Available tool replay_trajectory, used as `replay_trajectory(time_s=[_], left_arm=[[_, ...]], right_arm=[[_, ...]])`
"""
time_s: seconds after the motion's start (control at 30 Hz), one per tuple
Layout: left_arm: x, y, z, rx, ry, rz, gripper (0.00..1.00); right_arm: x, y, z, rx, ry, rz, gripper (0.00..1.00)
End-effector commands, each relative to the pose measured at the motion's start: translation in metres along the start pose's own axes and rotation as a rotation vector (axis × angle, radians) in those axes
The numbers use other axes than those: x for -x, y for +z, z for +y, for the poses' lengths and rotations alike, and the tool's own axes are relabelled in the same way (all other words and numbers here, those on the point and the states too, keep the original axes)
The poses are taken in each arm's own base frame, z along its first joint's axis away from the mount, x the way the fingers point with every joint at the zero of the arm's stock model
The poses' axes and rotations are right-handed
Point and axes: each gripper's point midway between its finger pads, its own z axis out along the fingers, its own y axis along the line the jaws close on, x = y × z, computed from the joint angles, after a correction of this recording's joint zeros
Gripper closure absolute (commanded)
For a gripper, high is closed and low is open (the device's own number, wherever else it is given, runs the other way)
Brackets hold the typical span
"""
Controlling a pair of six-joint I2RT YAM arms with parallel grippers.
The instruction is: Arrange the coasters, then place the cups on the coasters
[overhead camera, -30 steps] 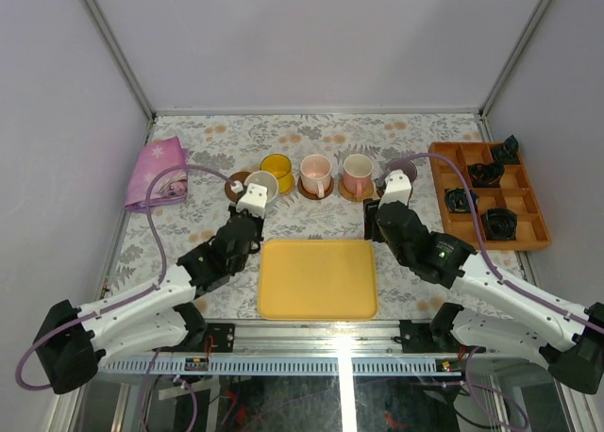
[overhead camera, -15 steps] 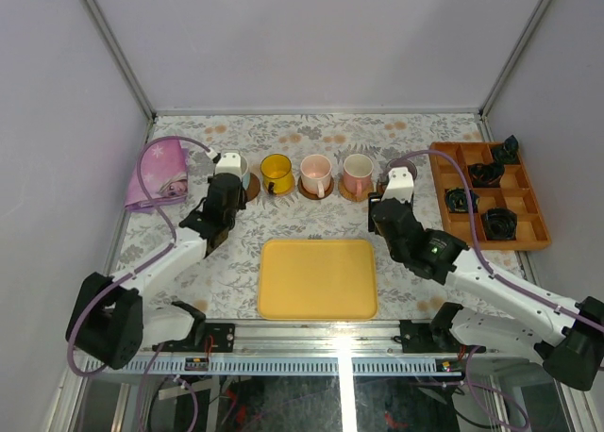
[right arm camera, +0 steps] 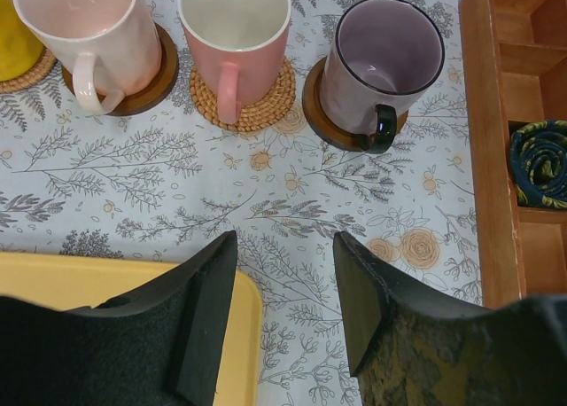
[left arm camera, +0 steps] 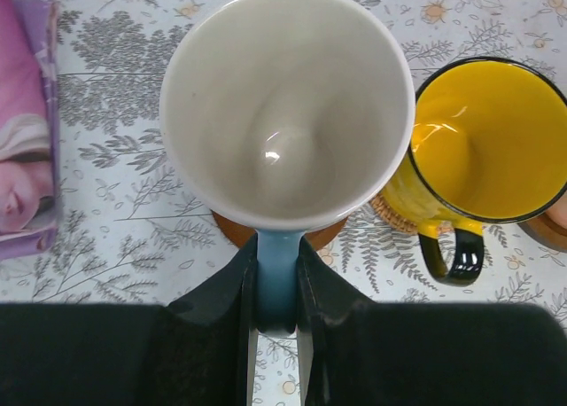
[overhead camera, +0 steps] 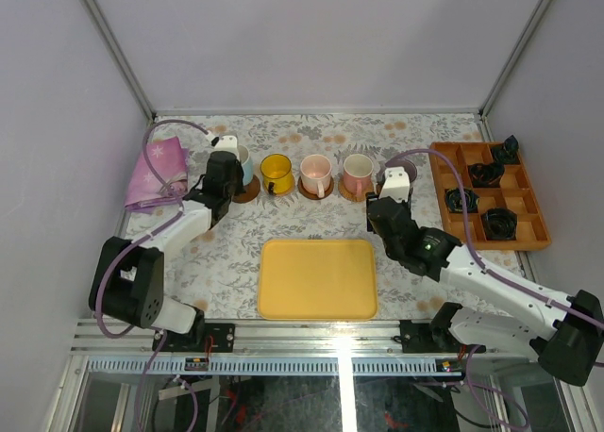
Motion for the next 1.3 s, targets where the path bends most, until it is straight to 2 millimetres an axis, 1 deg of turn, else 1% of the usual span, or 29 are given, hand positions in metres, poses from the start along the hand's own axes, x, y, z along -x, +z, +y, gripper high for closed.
replay_trajectory(time_s=[0.0,0.17,0.43,0.9,1.27], left_arm=[[0.043,0.009,-0.014,-0.043,-0.055,-0.105,1.00],[0.032,0.018,-0.013,-0.027,-0.054,-0.073,1.00],[0.017,0.026,-0.010,-0.004,-0.055,-0.039,1.00],[0.007,0.024,0.000,0.042,-0.051,-0.028,1.00],[0.000,0.025,0.003,0.054,-0.050,-0.010,1.00]], right_arm=[[0.016,0.003,0.002,-0.015,0.039,-0.037,0.46],[0.015,0.003,0.002,-0.013,0.034,-0.033,0.45],[0.014,0.004,0.004,-0.007,0.029,-0.026,0.45],[0.011,0.007,0.009,0.008,0.025,-0.014,0.45],[0.009,0.007,0.011,0.018,0.022,-0.007,0.45]])
